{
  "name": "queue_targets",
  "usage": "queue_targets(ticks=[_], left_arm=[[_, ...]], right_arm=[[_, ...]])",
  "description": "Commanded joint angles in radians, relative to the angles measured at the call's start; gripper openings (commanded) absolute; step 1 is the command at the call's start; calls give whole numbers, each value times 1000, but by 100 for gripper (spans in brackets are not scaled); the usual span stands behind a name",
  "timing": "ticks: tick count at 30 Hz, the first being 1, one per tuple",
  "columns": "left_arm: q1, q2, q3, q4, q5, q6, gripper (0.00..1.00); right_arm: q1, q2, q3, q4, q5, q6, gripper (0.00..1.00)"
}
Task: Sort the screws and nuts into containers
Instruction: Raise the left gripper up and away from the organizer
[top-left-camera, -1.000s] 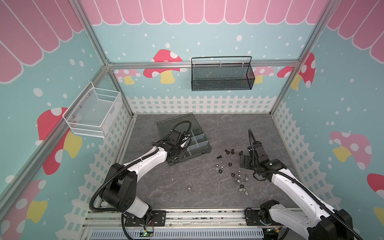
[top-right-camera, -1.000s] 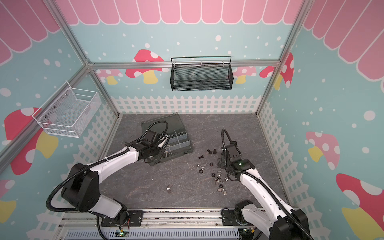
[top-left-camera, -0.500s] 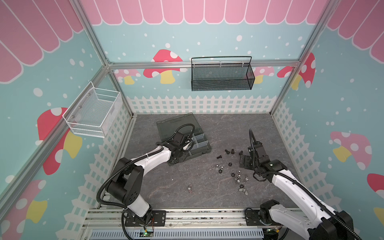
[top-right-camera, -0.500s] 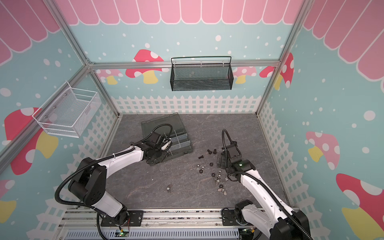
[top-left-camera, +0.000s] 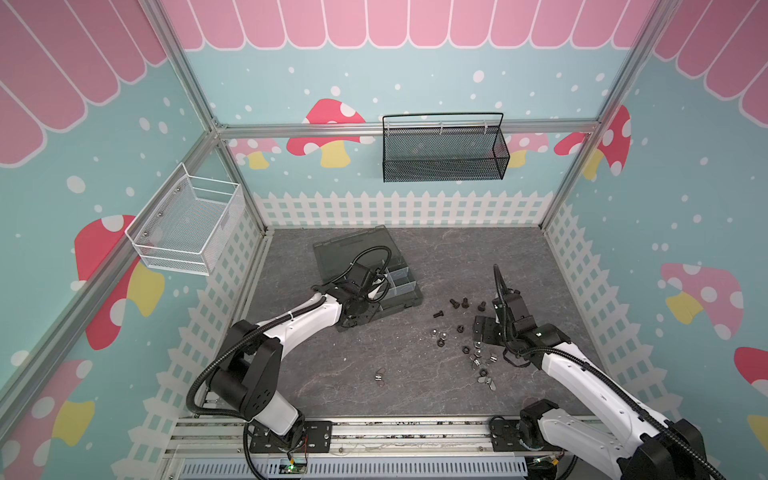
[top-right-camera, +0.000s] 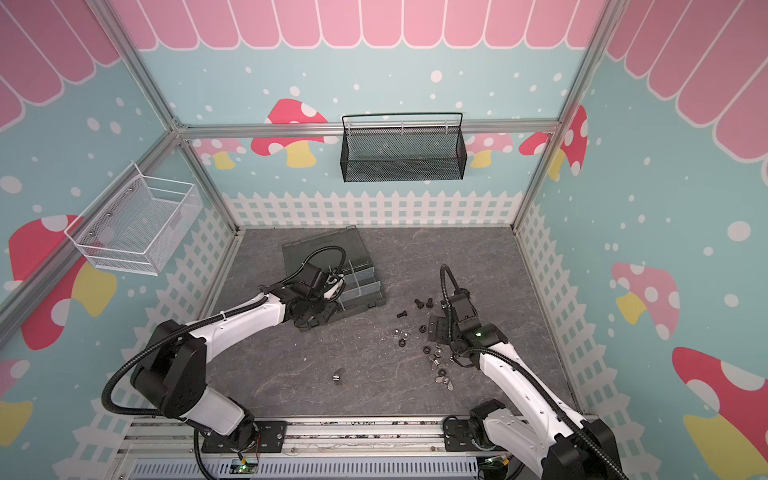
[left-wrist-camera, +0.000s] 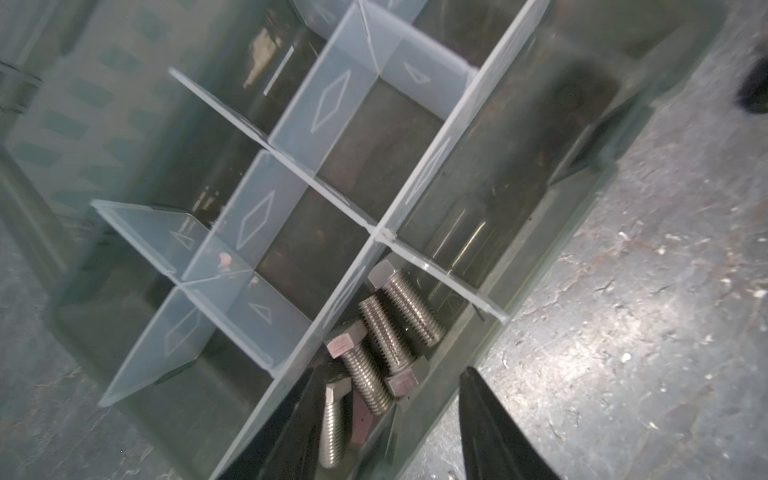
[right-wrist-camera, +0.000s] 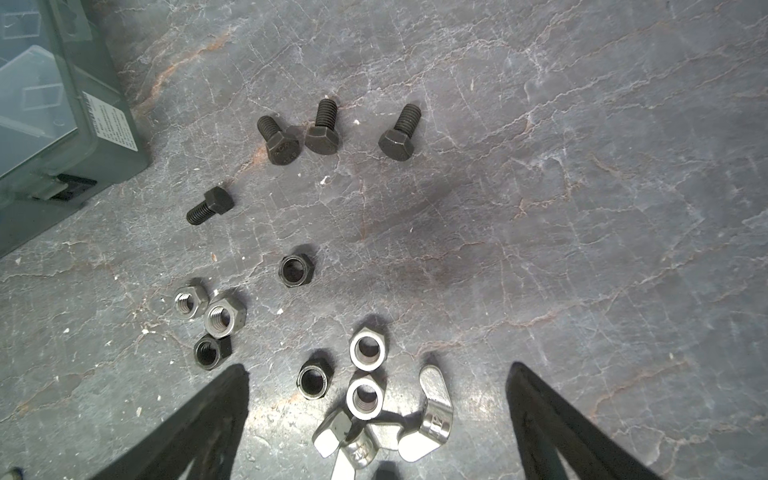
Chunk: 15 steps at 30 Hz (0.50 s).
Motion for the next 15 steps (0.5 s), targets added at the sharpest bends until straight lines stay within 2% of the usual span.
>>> queue_targets(ticks=[1, 4, 6, 10, 15], left_arm=[[-10, -103, 9, 25, -35, -49, 62], [-11, -194, -18, 61, -61, -102, 77], [-11, -266, -61, 119, -64, -142, 99], [-8, -400, -139, 222, -84, -215, 99], [-1, -526, -207, 261, -144, -318, 99]], right_arm=[[9, 34, -1, 38, 30, 10, 98], [6, 69, 13, 83, 52, 12, 98], [4, 95, 34, 101, 65, 8, 98], [-19, 155, 91, 79, 112, -8, 98], [-83, 199, 130, 74, 78, -34, 98]])
